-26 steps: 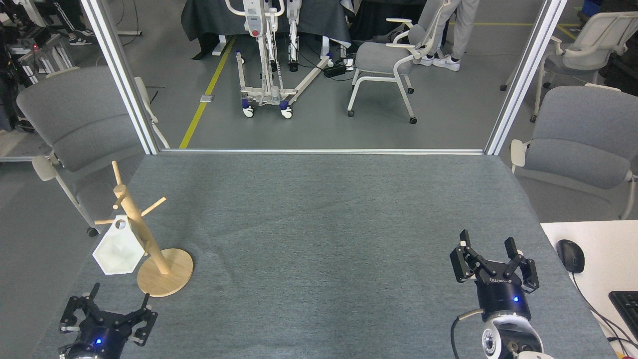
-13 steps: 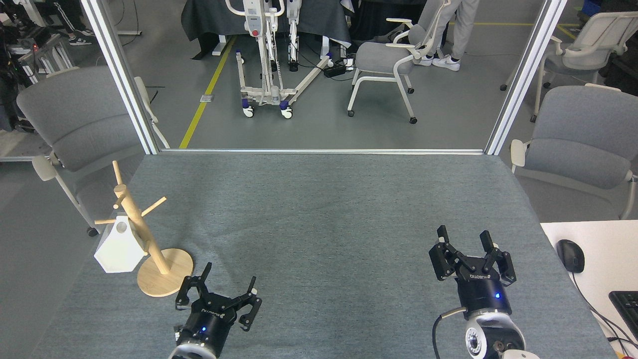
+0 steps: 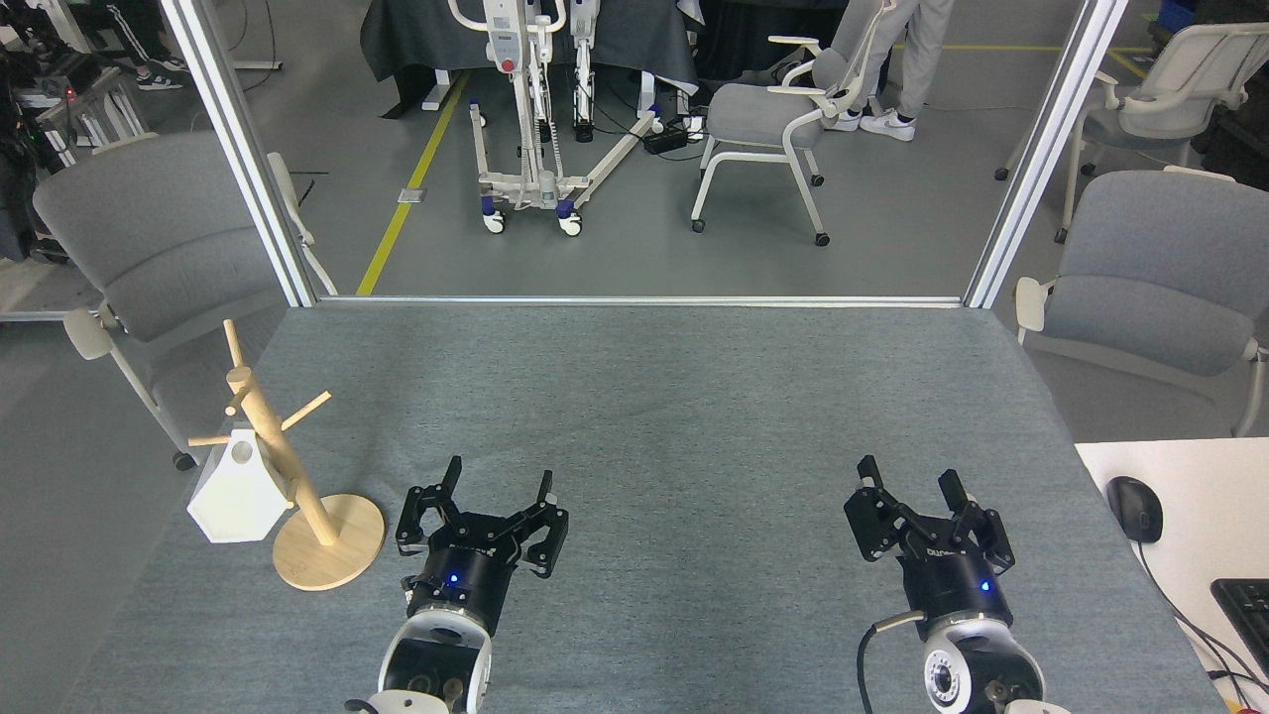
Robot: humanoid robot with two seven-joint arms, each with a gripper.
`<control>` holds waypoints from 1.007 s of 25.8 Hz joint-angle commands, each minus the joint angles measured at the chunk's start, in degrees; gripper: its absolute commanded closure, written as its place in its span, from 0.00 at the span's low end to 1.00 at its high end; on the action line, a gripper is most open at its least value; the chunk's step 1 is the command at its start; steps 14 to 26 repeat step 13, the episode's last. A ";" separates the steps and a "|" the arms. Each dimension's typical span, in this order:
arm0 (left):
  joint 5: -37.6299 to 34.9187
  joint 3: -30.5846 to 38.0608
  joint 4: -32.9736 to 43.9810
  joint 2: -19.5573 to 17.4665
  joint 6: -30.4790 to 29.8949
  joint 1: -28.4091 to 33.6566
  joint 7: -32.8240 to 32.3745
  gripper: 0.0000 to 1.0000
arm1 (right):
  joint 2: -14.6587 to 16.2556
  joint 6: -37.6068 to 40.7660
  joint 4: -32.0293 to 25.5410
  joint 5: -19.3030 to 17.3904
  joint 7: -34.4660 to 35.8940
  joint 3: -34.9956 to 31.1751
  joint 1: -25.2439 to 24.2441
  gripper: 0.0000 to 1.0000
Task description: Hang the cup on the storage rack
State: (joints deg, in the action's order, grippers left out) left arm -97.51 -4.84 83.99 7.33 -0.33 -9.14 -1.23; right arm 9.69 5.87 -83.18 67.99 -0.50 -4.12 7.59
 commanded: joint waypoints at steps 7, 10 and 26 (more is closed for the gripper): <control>0.30 0.10 4.17 -0.03 0.24 3.17 2.90 0.01 | 1.30 0.46 0.56 -7.34 0.06 -0.54 0.23 0.00; 0.39 0.10 3.82 -0.03 0.33 3.17 2.99 0.01 | 1.21 0.46 0.56 -7.34 -0.11 -0.62 0.15 0.00; 0.39 0.10 2.23 -0.03 0.33 3.17 3.25 0.01 | 1.38 0.55 0.56 -7.34 -0.11 -0.54 0.15 0.00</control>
